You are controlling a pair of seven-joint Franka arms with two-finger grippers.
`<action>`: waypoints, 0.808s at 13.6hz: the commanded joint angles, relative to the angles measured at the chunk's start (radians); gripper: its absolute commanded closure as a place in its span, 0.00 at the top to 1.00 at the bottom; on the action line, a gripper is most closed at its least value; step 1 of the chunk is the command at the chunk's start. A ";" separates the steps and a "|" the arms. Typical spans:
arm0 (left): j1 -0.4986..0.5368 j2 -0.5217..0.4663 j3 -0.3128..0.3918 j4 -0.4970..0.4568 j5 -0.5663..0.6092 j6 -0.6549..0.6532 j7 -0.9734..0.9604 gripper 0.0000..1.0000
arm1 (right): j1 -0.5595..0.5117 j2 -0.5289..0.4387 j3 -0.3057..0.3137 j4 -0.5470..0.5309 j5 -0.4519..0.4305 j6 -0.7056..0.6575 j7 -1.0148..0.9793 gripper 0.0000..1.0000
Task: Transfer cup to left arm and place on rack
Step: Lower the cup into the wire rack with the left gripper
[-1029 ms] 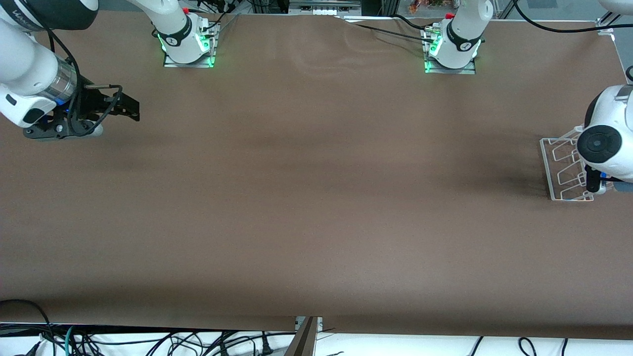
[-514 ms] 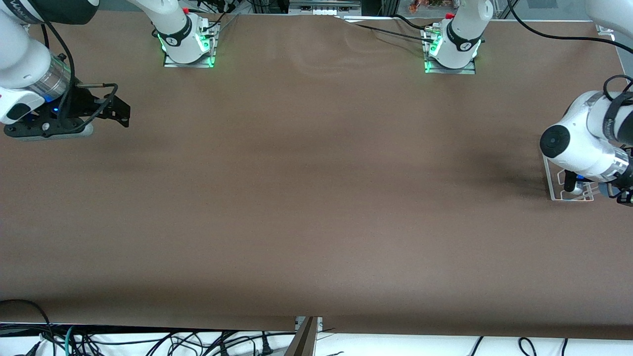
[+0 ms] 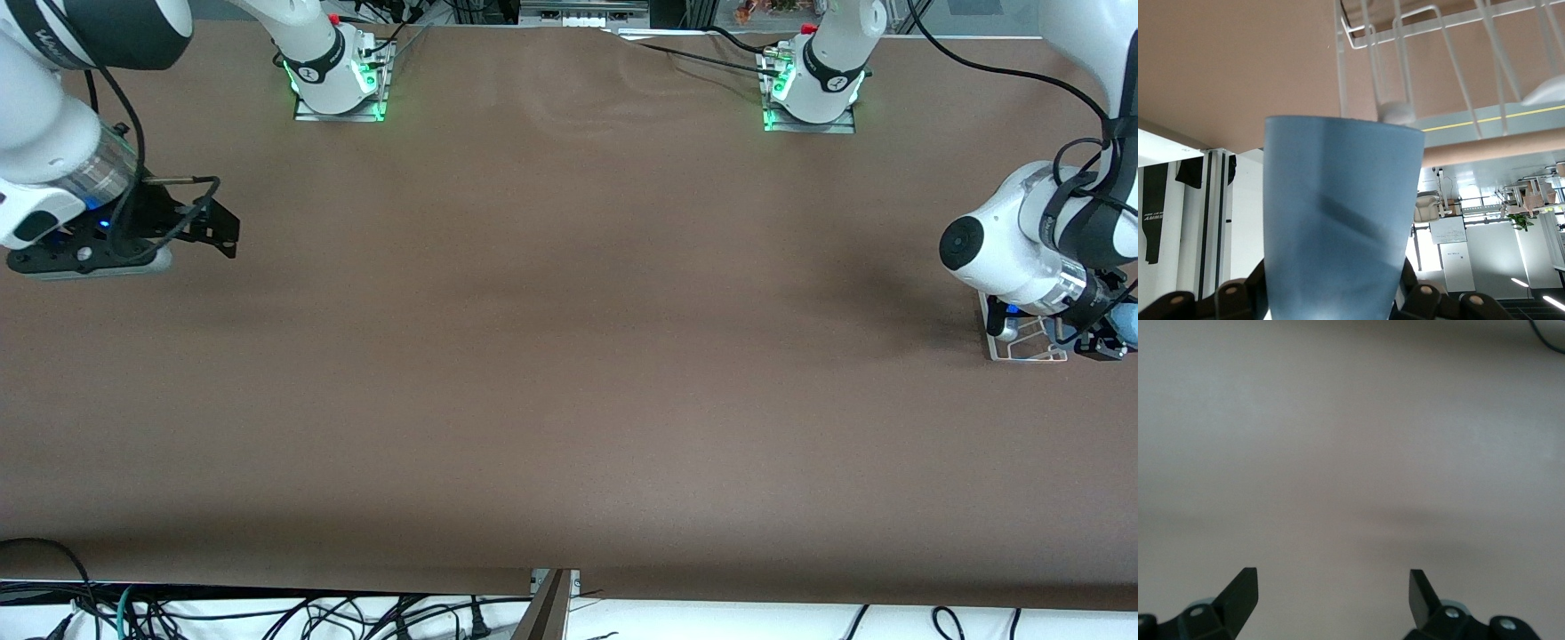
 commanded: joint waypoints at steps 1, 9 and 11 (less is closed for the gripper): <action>0.003 -0.043 0.005 -0.058 0.076 0.017 -0.039 0.00 | 0.026 0.002 -0.002 0.023 -0.004 -0.011 0.133 1.00; 0.003 -0.043 0.028 -0.075 0.120 0.051 -0.110 1.00 | -0.026 0.005 0.021 0.023 0.028 0.005 0.135 1.00; 0.000 -0.049 0.028 -0.063 0.113 0.049 -0.102 1.00 | -0.128 0.008 0.104 0.023 0.046 0.005 0.124 1.00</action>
